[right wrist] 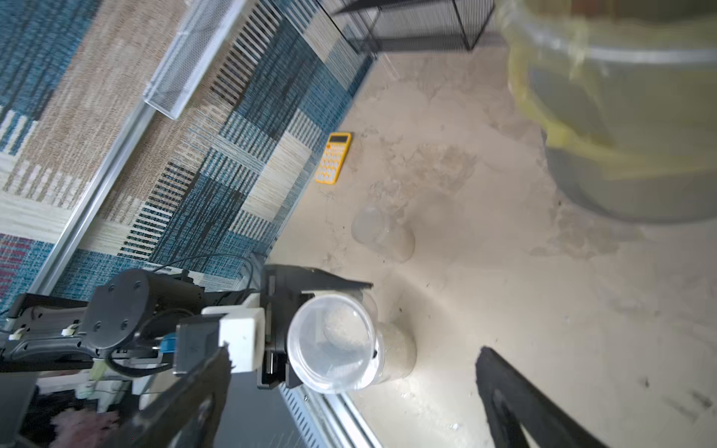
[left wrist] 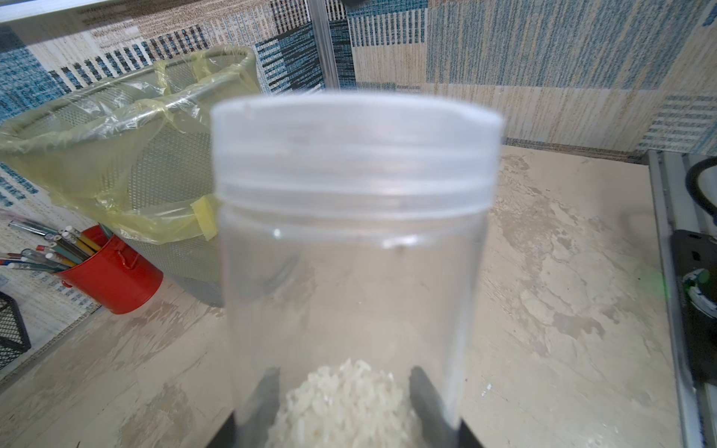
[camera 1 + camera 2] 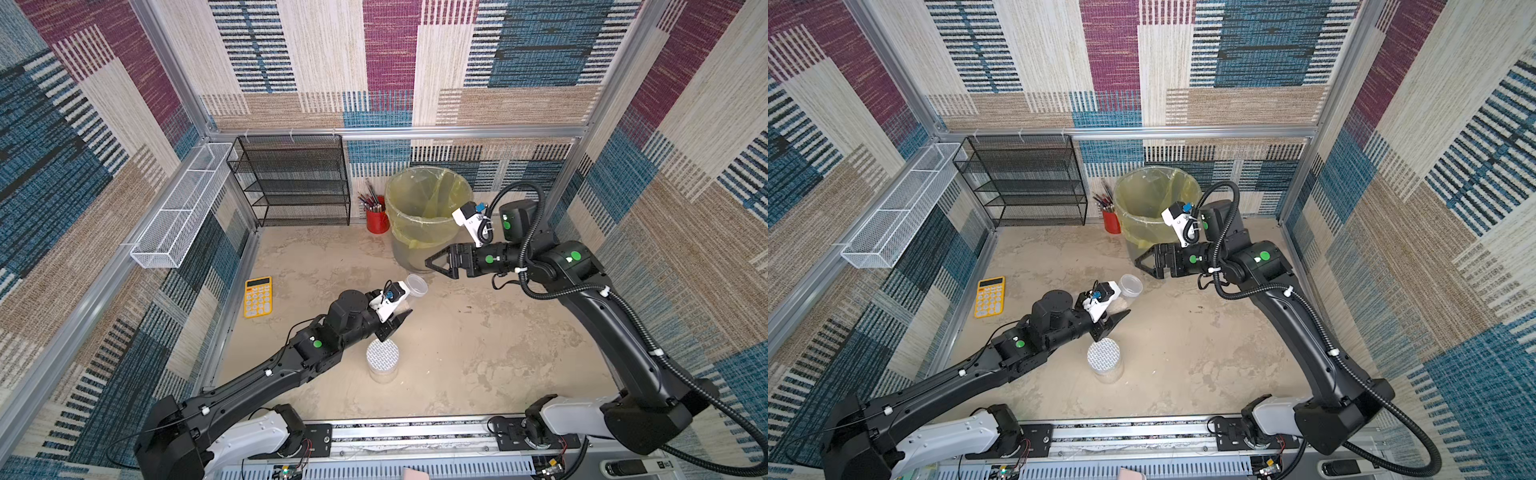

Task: Empty moldy rice from jars
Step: Unscrew the lid from the jar.

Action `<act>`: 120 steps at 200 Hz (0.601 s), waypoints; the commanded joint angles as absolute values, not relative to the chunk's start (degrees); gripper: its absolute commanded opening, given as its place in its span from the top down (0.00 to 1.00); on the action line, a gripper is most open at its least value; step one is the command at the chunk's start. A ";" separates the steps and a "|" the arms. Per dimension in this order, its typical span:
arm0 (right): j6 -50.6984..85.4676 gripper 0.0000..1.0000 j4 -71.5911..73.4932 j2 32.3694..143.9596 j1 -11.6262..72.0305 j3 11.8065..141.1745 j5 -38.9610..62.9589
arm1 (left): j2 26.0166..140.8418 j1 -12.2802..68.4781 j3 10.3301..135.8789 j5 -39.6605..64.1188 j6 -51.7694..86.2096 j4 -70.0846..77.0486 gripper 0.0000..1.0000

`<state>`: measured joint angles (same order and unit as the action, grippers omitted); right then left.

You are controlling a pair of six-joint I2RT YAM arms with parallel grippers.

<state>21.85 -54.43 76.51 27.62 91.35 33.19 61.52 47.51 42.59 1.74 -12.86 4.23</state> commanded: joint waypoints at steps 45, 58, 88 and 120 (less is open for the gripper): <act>36.09 0.01 -65.93 80.08 27.69 99.31 36.34 | 62.74 47.45 42.10 0.90 -13.60 8.91 1.00; 36.19 0.01 -66.48 80.82 27.69 98.39 35.53 | 63.09 47.46 42.10 0.80 -13.51 9.22 1.00; 36.12 0.01 -65.26 82.31 27.69 96.68 33.81 | 63.24 47.50 42.01 0.44 -13.46 10.10 1.00; 35.59 0.01 -67.87 85.25 27.95 99.74 33.96 | 64.14 47.46 41.57 0.42 -13.54 10.91 1.00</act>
<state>34.59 -66.48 84.03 27.70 97.84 34.63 63.46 47.48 41.87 1.17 -12.84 7.49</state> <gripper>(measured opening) 0.997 0.552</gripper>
